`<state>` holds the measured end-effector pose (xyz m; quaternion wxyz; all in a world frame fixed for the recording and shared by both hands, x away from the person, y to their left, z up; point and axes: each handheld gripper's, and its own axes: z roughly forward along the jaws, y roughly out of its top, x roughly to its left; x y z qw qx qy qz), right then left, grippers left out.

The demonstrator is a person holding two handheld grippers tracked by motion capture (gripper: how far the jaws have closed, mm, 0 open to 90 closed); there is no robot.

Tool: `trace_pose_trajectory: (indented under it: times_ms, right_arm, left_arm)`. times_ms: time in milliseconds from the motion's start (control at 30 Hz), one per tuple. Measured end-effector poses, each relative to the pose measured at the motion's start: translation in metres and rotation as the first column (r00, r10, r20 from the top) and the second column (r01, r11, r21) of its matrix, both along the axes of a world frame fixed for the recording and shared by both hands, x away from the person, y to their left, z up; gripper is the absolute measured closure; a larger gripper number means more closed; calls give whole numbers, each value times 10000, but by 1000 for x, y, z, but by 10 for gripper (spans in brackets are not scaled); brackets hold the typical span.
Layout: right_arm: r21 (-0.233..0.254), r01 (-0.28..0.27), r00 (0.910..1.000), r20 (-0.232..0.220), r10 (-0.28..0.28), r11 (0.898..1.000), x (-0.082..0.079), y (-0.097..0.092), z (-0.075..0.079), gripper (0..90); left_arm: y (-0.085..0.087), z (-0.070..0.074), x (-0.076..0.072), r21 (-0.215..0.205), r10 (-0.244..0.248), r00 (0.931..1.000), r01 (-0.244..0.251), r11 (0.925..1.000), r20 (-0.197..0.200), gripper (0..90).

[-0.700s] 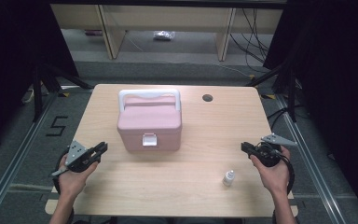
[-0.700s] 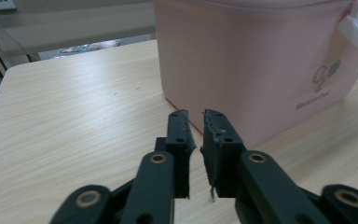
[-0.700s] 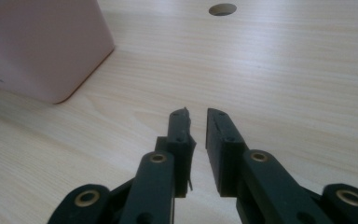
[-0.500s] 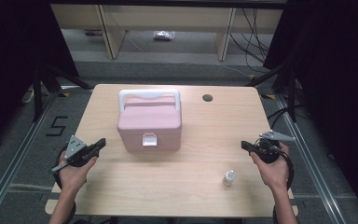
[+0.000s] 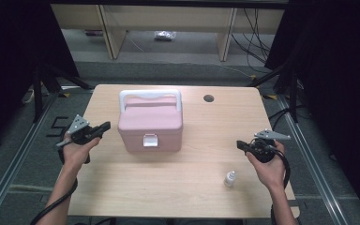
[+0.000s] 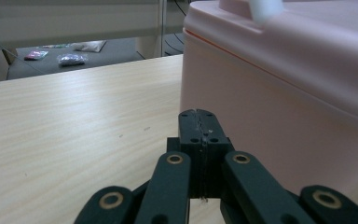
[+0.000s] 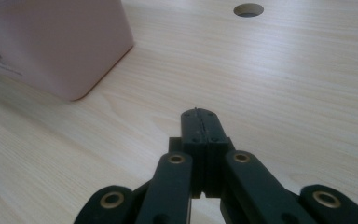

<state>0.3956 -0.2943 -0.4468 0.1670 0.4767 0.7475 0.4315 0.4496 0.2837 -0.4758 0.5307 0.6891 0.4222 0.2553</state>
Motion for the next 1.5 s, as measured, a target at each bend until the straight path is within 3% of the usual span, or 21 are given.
trace_pose_trajectory:
  times_ms: [100, 167, 200, 400, 533, 700, 733, 800, 933, 1067, 1133, 1167, 1200, 1233, 1433, 1500]
  right_arm:
    - [-15, 168, 9999, 12, -168, 9999, 0, 2, 0, 900]
    - [-19, -38, 10000, 28, 38, 10000, 2, 1, 1, 900]
    - [-206, 21, 10000, 64, -20, 9998, 2, -1, 2, 900]
    - [-23, 32, 9999, 119, -32, 10000, 0, -3, 2, 900]
    - [12, 254, 9996, -111, -254, 9997, -4, -6, 2, 900]
    - [48, 244, 9997, 44, -244, 9997, -4, -10, 1, 900]
    - [-261, 293, 9993, 248, -287, 9992, -4, -12, 2, 900]
    - [-17, 239, 9997, 48, -239, 9997, -3, -14, 1, 900]
    - [-76, 293, 9995, 126, -292, 9995, -1, -14, -1, 900]
    - [15, 313, 9995, -56, -313, 9995, -2, -13, 0, 900]
    - [-223, 292, 9995, 146, -289, 9993, -1, -14, 0, 900]
    - [104, 355, 9993, -141, -353, 9993, -2, -11, 1, 900]
    - [151, 357, 9993, -92, -355, 9992, -2, -11, 1, 900]
    - [-162, 205, 9996, 196, -202, 9997, 0, -13, 1, 900]
    - [-59, 314, 9994, -115, -314, 9995, -1, -11, 4, 900]
    - [-248, 297, 9995, 89, -295, 9993, 1, -12, 4, 900]
  left_arm:
    - [-3, 2, 6, 217, -126, 9999, 127, 9997, -58, 898]
    - [-8, 4, 12, 294, -313, 9994, 317, 9991, -144, 899]
    - [-12, 5, 18, 337, -486, 9987, 491, 9982, -152, 898]
    - [-22, 6, 26, 456, -911, 9955, 922, 9947, -256, 898]
    - [-28, 6, 32, 618, -960, 9951, 974, 9933, -249, 899]
    - [-28, 6, 35, 653, -1047, 9941, 1063, 9922, -272, 899]
    - [-28, 7, 35, 771, -1050, 9941, 1068, 9913, -275, 899]
    - [-31, 8, 37, 813, -1145, 9932, 1159, 9899, -217, 899]
    - [-36, 8, 39, 880, -1220, 9924, 1231, 9885, -175, 899]
    - [-48, 10, 40, 1012, -1426, 9897, 1429, 9846, -102, 899]
    - [-55, 11, 41, 1166, -1508, 9885, 1510, 9816, -106, 899]
    - [-60, 13, 40, 1225, -1556, 9878, 1555, 9802, -87, 899]
    - [-64, 14, 39, 1217, -1605, 9870, 1600, 9796, -62, 899]
    - [-67, 15, 38, 1316, -1640, 9864, 1636, 9777, -83, 899]
    - [-88, 16, 34, 1439, -1881, 9821, 1874, 9717, -83, 899]
    - [-95, 16, 34, 1460, -1997, 9798, 1984, 9692, -56, 899]
